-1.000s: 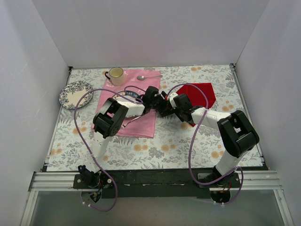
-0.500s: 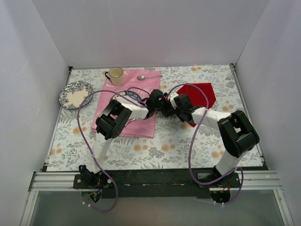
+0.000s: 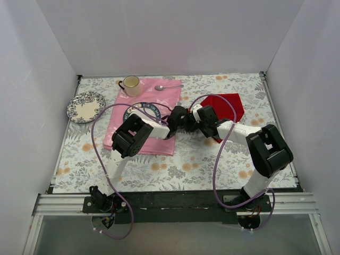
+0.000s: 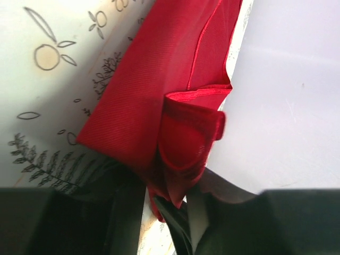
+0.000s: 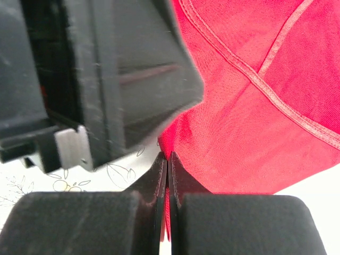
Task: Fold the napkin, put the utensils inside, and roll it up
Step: Roll the napkin with the utensil
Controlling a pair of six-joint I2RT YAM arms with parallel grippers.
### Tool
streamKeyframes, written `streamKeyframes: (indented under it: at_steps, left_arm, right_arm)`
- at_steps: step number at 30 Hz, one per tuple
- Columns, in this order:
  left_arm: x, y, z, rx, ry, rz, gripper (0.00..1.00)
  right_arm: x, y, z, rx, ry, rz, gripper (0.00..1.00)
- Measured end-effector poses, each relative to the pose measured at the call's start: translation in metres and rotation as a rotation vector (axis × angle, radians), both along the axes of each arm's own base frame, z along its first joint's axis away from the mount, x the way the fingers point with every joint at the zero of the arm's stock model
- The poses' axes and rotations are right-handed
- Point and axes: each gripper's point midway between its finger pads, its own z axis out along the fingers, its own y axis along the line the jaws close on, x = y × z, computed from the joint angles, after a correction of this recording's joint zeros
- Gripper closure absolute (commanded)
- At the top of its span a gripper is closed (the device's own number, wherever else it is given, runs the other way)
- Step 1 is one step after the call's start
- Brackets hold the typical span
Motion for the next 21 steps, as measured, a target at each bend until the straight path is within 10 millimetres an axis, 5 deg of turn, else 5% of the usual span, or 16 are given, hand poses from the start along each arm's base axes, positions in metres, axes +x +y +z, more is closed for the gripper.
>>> streamKeyframes:
  at_steps: [6, 10, 21]
  left_arm:
    - [-0.001, 0.002, -0.005, 0.014, 0.011, 0.007, 0.83]
    - [0.000, 0.004, -0.008, 0.029, 0.034, 0.003, 0.86]
    - [0.002, 0.000, -0.009, 0.073, 0.090, -0.040, 0.91]
  right_arm:
    - [-0.001, 0.001, -0.001, 0.004, 0.005, 0.005, 0.98]
    - [-0.002, 0.002, 0.000, 0.015, 0.009, 0.007, 0.87]
    - [0.000, 0.004, 0.029, 0.085, -0.026, -0.016, 0.29]
